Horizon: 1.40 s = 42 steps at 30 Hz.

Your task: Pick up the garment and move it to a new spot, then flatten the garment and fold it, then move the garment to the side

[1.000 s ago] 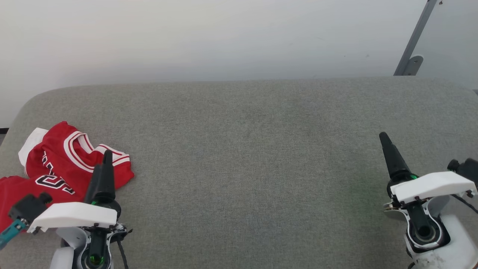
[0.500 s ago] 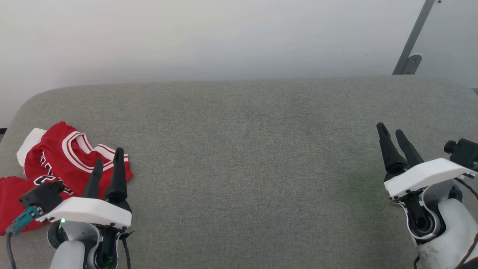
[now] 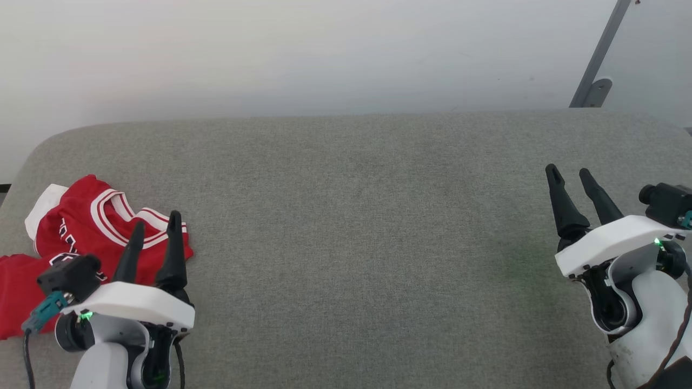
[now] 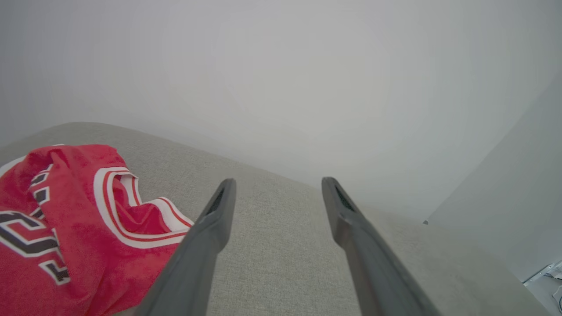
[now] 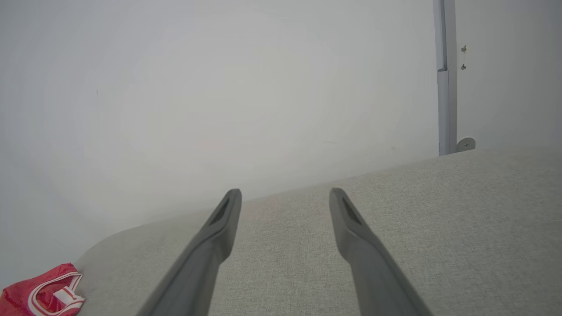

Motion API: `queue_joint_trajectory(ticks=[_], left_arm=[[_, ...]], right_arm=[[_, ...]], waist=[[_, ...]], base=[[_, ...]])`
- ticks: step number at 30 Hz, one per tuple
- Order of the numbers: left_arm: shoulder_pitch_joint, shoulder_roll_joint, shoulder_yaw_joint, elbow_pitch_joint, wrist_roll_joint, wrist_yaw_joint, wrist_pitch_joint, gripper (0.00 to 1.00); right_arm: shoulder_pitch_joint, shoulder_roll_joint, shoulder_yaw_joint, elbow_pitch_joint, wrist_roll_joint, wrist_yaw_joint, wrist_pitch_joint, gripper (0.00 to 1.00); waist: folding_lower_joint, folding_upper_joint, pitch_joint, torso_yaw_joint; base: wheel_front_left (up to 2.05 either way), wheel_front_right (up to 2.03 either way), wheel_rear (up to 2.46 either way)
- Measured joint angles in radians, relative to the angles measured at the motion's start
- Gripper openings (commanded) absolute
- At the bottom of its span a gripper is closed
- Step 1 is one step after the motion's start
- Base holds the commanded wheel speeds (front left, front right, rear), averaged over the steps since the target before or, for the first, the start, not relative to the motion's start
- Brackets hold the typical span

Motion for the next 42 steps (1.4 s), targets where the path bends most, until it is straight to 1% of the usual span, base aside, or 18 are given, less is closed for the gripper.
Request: queue_joint_trajectory(ticks=[5, 14, 19, 25, 34, 42], left_arm=[[-0.017, 0.006, -0.007, 0.006, 0.051, -0.001, -0.011, 1.00], [-0.020, 0.013, -0.026, 0.034, 0.133, -0.002, -0.036, 1.00], [-0.039, 0.017, -0.031, 0.057, 0.160, -0.003, -0.047, 1.00], [-0.044, 0.025, -0.037, 0.081, 0.208, -0.003, -0.058, 1.00], [-0.060, 0.030, -0.046, 0.116, 0.254, -0.006, -0.078, 1.00], [-0.075, 0.035, -0.040, 0.142, 0.274, -0.006, -0.094, 1.00]], right_arm=[[-0.013, -0.010, 0.014, 0.014, -0.045, 0.000, -0.012, 1.00], [-0.038, -0.027, 0.041, 0.035, -0.083, 0.000, -0.035, 1.00], [-0.049, -0.038, 0.058, 0.051, -0.114, 0.000, -0.047, 1.00], [-0.060, -0.043, 0.058, 0.073, -0.136, 0.000, -0.061, 1.00], [-0.060, -0.042, 0.054, 0.098, -0.182, 0.000, -0.081, 1.00], [-0.070, -0.045, 0.056, 0.116, -0.183, 0.000, -0.093, 1.00]], waist=[[0.0000, 0.0000, 0.002, 0.001], [0.0000, 0.0000, 0.003, -0.001], [0.0000, 0.0000, 0.002, 0.000], [0.0000, 0.0000, 0.000, 0.000], [0.0000, 0.0000, 0.003, 0.001], [0.0000, 0.0000, 0.000, -0.004]], base=[[0.00, 0.00, 0.00], [0.00, 0.00, 0.00], [0.00, 0.00, 0.00], [0.00, 0.00, 0.00], [0.00, 0.00, 0.00], [0.00, 0.00, 0.00]])
